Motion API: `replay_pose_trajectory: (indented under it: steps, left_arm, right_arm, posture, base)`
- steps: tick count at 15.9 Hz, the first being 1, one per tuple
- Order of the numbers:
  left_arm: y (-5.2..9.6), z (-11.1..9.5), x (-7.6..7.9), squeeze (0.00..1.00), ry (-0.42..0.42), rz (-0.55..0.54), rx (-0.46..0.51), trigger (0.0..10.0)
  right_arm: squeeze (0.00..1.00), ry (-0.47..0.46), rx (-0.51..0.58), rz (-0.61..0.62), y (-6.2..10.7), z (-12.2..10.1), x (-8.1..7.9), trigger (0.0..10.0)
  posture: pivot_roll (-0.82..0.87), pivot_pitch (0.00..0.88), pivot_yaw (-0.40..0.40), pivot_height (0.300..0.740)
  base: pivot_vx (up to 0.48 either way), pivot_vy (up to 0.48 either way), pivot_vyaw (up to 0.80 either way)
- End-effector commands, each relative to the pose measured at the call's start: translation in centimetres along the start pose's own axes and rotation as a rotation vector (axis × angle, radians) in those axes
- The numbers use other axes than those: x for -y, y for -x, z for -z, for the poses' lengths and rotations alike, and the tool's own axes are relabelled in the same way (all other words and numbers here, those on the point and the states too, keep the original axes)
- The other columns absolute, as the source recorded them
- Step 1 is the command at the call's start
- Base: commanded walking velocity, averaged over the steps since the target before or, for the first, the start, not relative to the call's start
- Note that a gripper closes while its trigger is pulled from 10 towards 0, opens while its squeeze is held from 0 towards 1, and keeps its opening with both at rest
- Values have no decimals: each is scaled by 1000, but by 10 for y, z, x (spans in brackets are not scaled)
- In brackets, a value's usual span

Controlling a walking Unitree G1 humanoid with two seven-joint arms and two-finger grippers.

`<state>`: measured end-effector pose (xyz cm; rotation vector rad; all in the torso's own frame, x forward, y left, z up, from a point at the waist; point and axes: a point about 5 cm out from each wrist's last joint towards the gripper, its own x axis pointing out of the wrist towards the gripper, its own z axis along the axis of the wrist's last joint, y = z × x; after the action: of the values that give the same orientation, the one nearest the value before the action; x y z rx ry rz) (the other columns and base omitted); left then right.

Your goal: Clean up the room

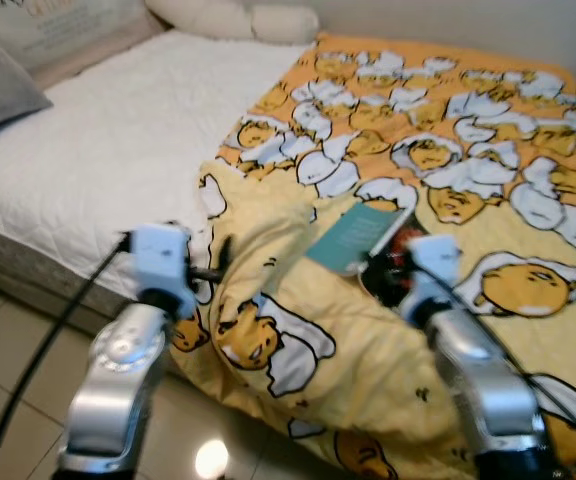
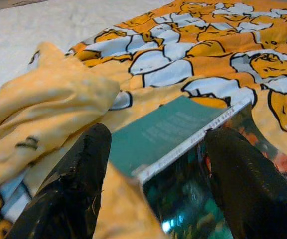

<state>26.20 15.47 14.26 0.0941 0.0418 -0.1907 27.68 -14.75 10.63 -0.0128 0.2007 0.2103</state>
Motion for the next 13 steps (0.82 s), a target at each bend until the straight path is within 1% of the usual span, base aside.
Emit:
replay_pose_trajectory:
  steps: [1,2,4,6,9,10,12,13]
  left_arm:
    - [-1,0,-6,1000,-15,-15,-8,10000]
    - [-2,-1,-6,1000,-19,-10,-7,10000]
    - [-3,-1,-6,1000,-23,-7,-7,10000]
    - [0,1,-6,1000,-24,-7,-15,10000]
    - [2,3,-3,1000,-28,13,-27,10000]
    - [2,3,-2,1000,-28,20,-27,10000]
    - [1,3,-2,1000,-35,28,-31,10000]
    - [1,2,-1,1000,-43,47,-40,10000]
  right_arm:
    - [0,-14,20,-46,-4,-3,-10,10000]
    - [0,-24,16,-51,-4,-3,-11,10000]
    - [0,-49,9,-52,-5,-2,-11,10000]
    - [0,-43,8,-43,-4,-2,-11,10000]
    - [0,-48,-27,-37,-4,2,-10,10000]
    - [0,-78,-46,-29,-6,2,-11,10000]
    - [0,-107,-60,-32,-10,1,-11,10000]
    - [0,-134,-93,-43,-15,0,-13,10000]
  posture:
    - [2,0,25,740]
    - [2,0,25,740]
    - [2,0,23,740]
    - [4,0,21,740]
    - [8,0,15,740]
    - [11,0,12,740]
    - [12,0,10,740]
    - [12,0,11,740]
  base:
    - [330,0,0]
    - [330,0,0]
    - [326,0,-634]
    - [0,0,0]
    - [0,0,0]
    - [0,0,0]
    - [0,0,0]
    - [0,0,0]
